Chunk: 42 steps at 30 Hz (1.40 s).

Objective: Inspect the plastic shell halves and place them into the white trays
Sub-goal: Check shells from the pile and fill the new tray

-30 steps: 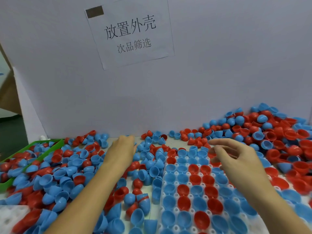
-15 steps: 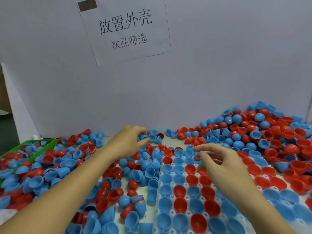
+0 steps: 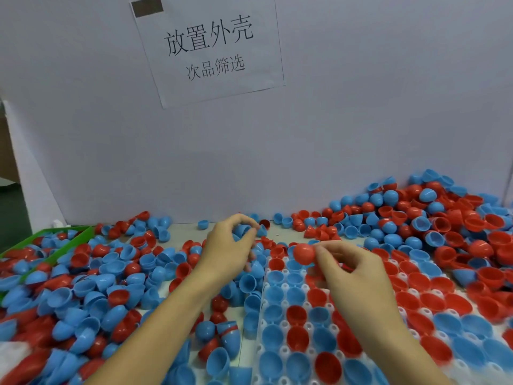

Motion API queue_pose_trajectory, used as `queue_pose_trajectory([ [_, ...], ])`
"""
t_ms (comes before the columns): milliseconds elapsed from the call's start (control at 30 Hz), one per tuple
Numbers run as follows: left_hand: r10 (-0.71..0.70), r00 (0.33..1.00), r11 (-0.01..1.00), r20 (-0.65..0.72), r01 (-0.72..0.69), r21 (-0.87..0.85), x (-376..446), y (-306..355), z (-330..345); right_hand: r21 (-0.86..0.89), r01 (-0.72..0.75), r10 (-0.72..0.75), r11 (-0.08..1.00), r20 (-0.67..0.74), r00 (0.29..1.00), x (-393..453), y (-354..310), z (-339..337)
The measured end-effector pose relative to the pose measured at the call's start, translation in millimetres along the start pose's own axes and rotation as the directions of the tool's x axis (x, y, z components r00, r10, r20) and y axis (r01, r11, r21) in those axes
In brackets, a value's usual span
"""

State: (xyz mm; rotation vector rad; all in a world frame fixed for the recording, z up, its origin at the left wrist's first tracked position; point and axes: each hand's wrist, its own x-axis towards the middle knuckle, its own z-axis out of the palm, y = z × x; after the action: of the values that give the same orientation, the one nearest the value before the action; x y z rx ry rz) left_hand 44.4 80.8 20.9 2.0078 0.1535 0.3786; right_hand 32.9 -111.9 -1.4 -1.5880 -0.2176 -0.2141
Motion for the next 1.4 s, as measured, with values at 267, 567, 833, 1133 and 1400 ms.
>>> queue_pose_trajectory([
  [267, -0.065, 0.971, 0.722, 0.231, -0.114, 0.683, 19, -14, -1, -0.006, -0.029, 0.028, 1.0, -0.034, 0.999, 4, 6, -5],
  [567, -0.112, 0.956, 0.86, 0.273, -0.045, 0.509, 24, -21, -13, -0.038, -0.036, 0.035, 0.999, -0.035, 0.999, 5, 8, -8],
  [833, -0.289, 0.955, 0.909, -0.072, 0.25, -0.334, 23, -48, -120, -0.059, -0.061, 0.061, 0.996, -0.005, 0.998, 10, 11, -13],
  [1133, -0.217, 0.66, 0.803, -0.719, 0.54, 0.253, 17, -110, -327, -0.097, -0.068, 0.071, 0.993, 0.03, 0.997, 7, 21, 0],
  [1400, -0.332, 0.774, 0.186, -0.539, 0.614, 0.767, 38, -138, -338, -0.031, -0.12, 0.122, 0.992, 0.115, 0.986, 11, 16, 1],
])
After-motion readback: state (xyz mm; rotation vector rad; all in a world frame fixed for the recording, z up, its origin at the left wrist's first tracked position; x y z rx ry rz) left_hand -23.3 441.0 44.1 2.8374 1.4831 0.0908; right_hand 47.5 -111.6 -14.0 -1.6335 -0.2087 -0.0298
